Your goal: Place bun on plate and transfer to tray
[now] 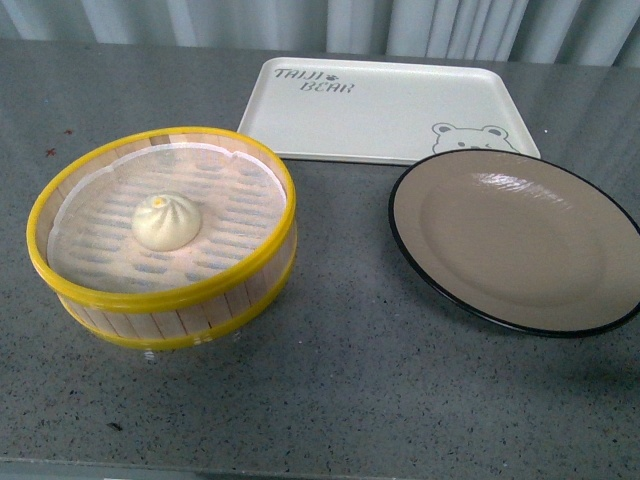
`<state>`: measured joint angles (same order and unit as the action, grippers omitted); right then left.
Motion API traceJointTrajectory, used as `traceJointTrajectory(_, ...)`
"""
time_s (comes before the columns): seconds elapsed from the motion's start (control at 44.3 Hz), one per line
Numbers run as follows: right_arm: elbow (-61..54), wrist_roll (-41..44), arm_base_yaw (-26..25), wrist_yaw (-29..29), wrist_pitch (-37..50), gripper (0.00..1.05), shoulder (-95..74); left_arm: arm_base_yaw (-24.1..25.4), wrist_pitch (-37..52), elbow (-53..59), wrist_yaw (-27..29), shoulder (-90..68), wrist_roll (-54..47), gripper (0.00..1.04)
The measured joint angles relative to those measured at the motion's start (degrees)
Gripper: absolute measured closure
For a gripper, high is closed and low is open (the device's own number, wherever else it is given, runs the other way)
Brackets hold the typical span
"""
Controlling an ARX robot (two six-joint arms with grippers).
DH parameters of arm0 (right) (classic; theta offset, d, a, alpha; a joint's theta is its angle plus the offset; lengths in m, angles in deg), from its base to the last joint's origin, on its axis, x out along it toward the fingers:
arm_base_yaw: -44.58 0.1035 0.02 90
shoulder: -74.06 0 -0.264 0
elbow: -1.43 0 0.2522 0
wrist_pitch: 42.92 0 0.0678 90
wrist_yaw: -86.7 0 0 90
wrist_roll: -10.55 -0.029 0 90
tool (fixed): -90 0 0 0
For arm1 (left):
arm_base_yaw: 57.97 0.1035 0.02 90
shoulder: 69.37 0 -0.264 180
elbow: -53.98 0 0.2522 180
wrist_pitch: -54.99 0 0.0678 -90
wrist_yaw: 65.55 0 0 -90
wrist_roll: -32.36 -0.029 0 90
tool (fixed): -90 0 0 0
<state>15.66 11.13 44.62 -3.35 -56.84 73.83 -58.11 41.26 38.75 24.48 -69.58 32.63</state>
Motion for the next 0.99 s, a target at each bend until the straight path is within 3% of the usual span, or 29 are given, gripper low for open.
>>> traceJointTrajectory(0.836, 0.0, 0.0, 0.0, 0.0, 0.0, 0.09, 0.0, 0.0, 0.0, 0.0, 0.0, 0.0, 0.0, 0.07)
traceJointTrajectory(0.859, 0.0, 0.0, 0.0, 0.0, 0.0, 0.09, 0.0, 0.0, -0.1, 0.0, 0.3, -0.1, 0.1, 0.07)
traceJointTrajectory(0.904, 0.0, 0.0, 0.0, 0.0, 0.0, 0.09, 0.0, -2.1, -4.1, -1.5, 8.0, -4.0, 4.0, 0.07)
traceJointTrajectory(0.949, 0.0, 0.0, 0.0, 0.0, 0.0, 0.09, 0.0, -3.6, -2.2, -2.6, 12.1, -10.7, 7.4, 0.07)
traceJointTrajectory(0.994, 0.0, 0.0, 0.0, 0.0, 0.0, 0.09, 0.0, -4.5, 1.6, -3.7, 12.4, -16.6, 9.2, 0.07)
